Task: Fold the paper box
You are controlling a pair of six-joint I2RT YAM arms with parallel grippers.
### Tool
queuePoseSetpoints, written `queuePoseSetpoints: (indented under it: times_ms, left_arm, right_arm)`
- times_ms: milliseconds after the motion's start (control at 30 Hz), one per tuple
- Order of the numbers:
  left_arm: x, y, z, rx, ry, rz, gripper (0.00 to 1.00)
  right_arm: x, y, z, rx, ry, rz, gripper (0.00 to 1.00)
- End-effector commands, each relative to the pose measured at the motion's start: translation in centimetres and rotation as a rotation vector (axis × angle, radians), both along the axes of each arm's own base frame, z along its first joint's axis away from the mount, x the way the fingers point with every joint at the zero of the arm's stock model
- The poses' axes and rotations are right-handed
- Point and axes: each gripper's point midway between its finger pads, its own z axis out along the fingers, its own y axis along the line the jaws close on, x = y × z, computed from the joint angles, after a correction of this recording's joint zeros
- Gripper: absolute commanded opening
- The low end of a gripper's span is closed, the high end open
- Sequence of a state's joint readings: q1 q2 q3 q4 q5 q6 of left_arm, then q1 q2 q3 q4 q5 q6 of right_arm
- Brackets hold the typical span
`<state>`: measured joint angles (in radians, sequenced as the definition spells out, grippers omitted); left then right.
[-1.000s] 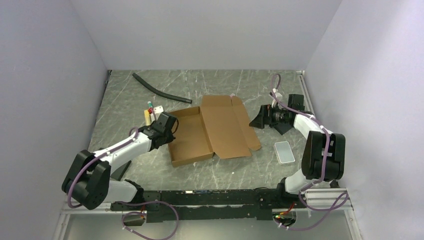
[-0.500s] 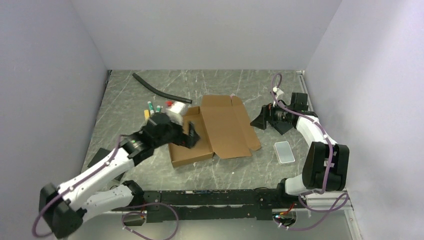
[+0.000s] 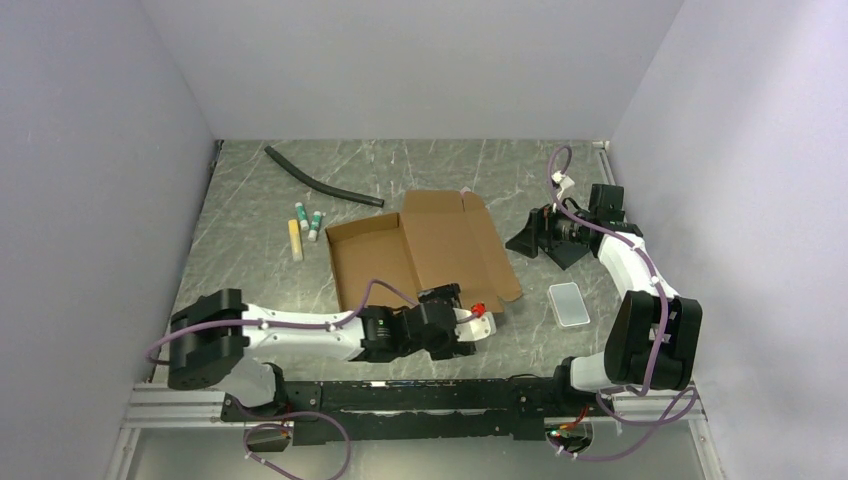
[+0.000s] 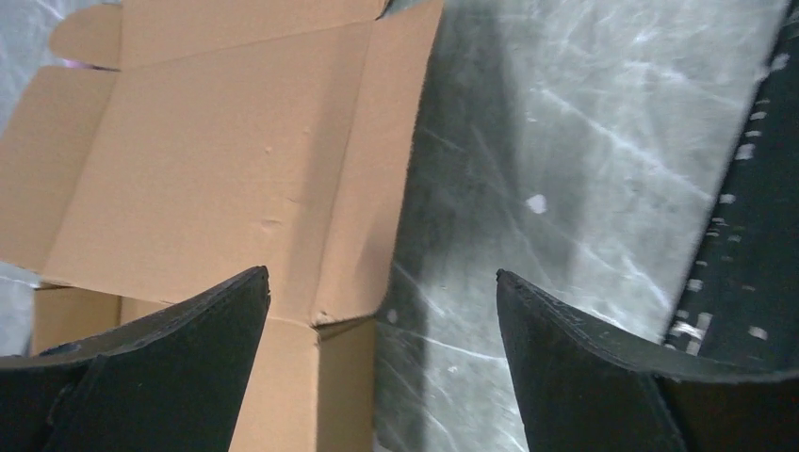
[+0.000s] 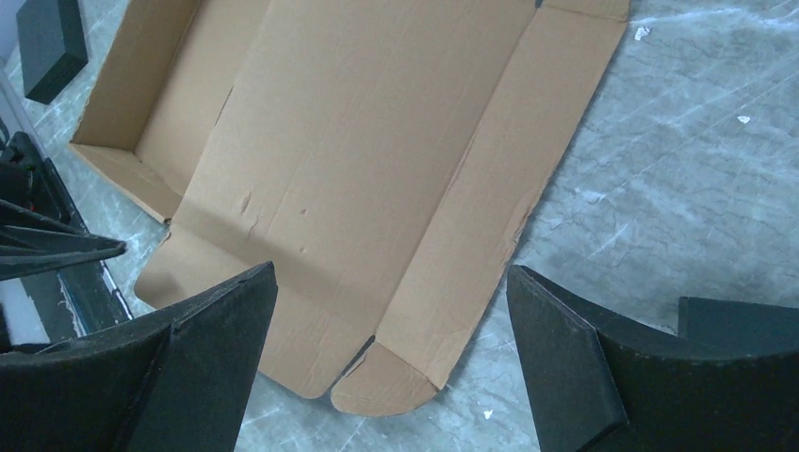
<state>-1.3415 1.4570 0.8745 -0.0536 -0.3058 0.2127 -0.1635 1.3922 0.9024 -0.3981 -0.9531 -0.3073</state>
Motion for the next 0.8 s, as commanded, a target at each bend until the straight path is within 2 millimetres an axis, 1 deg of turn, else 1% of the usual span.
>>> queuePoseSetpoints:
  times_ms: [0,67,133,167,233,267,333,367,433,467,500,533,633,733,767]
  left_arm:
    - [3.1,-2.4,2.8,-0.039,-0.246,-0.022,0.90]
    - [3.8,-2.7,2.2,-0.011,-0.284,-0.014,0.80]
    - [4.6,-2.8,1.4,0.041,-0.323,0.010,0.74]
    - [5.0,-2.9,0.9,0.066,-0.337,0.015,0.69]
    - [5.4,-3.1,0.0,0.111,-0.358,0.017,0.64]
    - [5.5,-3.2,-0.7,0.132,-0.358,0.012,0.62]
    - [5.4,-3.4,-1.4,0.151,-0.353,-0.001,0.57]
    - [5.4,-3.5,-1.7,0.152,-0.354,-0.002,0.50]
    - [5.5,-3.6,-1.4,0.138,-0.353,0.004,0.28]
    - [5.6,-3.7,-1.1,0.126,-0.356,0.014,0.15]
    - [5.7,-3.8,-0.7,0.107,-0.354,0.029,0.05]
    - [5.8,-3.8,-0.3,0.085,-0.355,0.050,0.00]
    - [6.3,-3.6,1.3,-0.011,-0.368,0.121,0.00]
    - [6.2,-3.0,2.7,-0.137,-0.385,0.155,0.00]
    - [6.1,-2.7,2.8,-0.169,-0.389,0.157,0.00]
  right_arm:
    - [0.6,0.0,2.6,0.010,-0.094,0.031,0.96]
    - [0.6,0.1,2.6,0.013,-0.093,0.035,0.96]
    - [0.5,0.1,2.5,0.016,-0.091,0.036,0.96]
    - [0.5,0.1,2.6,0.015,-0.092,0.037,0.96]
    - [0.5,0.1,2.6,0.016,-0.092,0.039,0.96]
    - [0.5,0.1,2.7,0.016,-0.094,0.039,0.96]
    - [0.5,0.1,2.7,0.016,-0.095,0.040,0.96]
    - [0.5,0.1,2.7,0.016,-0.095,0.040,0.96]
    - [0.5,0.1,2.7,0.015,-0.096,0.040,0.96]
    - [0.5,0.1,2.7,0.015,-0.095,0.039,0.96]
    - [0.5,0.1,2.6,0.014,-0.094,0.038,0.96]
    - [0.5,0.1,2.6,0.013,-0.093,0.037,0.96]
    - [1.4,-0.8,2.2,-0.014,-0.076,-0.037,0.97]
    - [2.0,-1.2,1.5,0.032,-0.004,-0.114,0.99]
    - [2.0,-1.0,1.2,0.056,0.023,-0.121,0.99]
